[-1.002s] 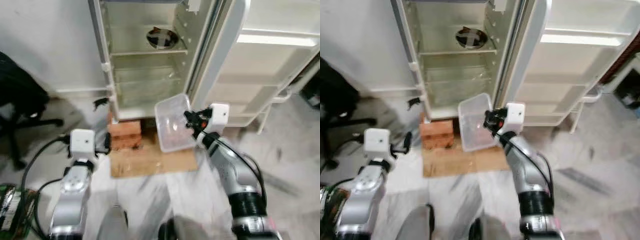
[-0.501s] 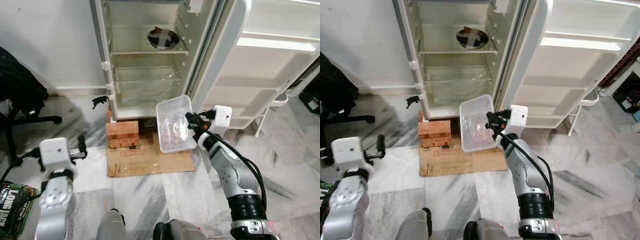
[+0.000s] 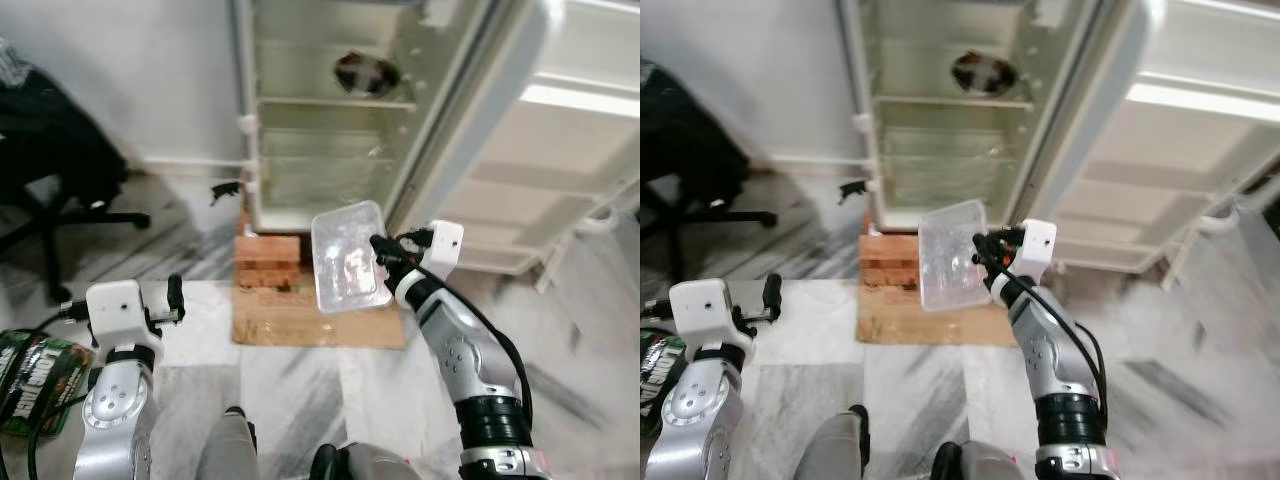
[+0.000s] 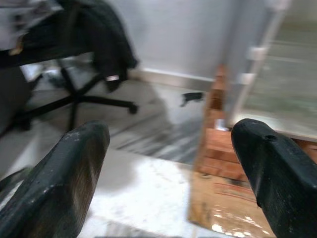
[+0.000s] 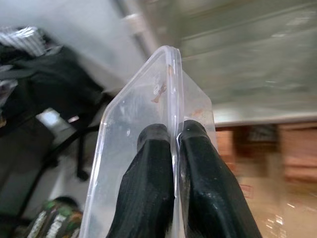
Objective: Restocking fridge
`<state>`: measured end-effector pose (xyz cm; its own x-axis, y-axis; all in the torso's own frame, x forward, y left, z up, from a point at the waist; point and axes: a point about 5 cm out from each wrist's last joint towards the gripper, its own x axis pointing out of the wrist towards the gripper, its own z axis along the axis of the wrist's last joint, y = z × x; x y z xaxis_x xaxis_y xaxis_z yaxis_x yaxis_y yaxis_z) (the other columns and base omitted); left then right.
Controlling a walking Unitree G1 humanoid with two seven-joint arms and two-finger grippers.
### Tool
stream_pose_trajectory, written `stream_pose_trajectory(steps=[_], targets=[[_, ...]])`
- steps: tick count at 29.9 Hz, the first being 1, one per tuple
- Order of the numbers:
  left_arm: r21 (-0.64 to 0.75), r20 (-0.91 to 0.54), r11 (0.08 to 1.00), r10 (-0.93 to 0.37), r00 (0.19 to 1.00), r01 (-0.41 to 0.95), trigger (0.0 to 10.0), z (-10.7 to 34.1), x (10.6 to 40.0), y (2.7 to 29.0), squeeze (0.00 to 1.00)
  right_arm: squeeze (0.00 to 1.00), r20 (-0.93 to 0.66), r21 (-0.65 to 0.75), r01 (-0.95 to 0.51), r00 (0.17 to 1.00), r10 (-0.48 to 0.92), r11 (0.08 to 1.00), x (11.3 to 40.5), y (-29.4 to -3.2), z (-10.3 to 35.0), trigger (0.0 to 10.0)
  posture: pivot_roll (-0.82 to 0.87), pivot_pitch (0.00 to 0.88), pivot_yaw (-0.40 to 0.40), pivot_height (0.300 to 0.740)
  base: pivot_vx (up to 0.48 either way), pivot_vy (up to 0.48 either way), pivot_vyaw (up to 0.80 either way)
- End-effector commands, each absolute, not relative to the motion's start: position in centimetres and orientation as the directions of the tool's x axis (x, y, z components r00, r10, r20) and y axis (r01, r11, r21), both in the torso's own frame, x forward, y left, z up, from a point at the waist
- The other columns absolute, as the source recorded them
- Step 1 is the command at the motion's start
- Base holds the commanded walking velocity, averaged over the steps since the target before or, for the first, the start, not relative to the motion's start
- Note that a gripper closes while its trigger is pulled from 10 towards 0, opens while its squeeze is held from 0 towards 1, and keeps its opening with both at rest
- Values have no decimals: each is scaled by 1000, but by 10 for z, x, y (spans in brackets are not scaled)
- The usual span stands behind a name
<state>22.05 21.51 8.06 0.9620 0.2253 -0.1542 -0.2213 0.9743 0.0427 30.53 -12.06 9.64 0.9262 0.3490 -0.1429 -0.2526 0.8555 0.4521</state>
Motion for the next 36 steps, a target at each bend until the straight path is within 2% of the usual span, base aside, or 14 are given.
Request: stream_pose_trajectory(steps=[1,4,26,36], targets=[[41,-155,977,211,965,-207,10000,82,220,215,0,0,-130,449,-263,926,354,854,307,-123,101,10000,125,169,-94,740,439,0,575],[43,-156,978,210,965,-205,10000,82,221,216,0,0,-131,445,-265,926,355,856,308,-123,101,10000,125,169,-94,740,441,0,513],[32,-168,978,209,963,-207,10000,81,227,217,0,0,-108,418,-292,924,366,861,315,-119,107,10000,124,162,-101,740,459,0,0],[19,-171,978,206,963,-206,10000,81,229,217,0,0,-106,415,-298,922,371,859,316,-117,106,10000,123,159,-100,740,306,363,0]])
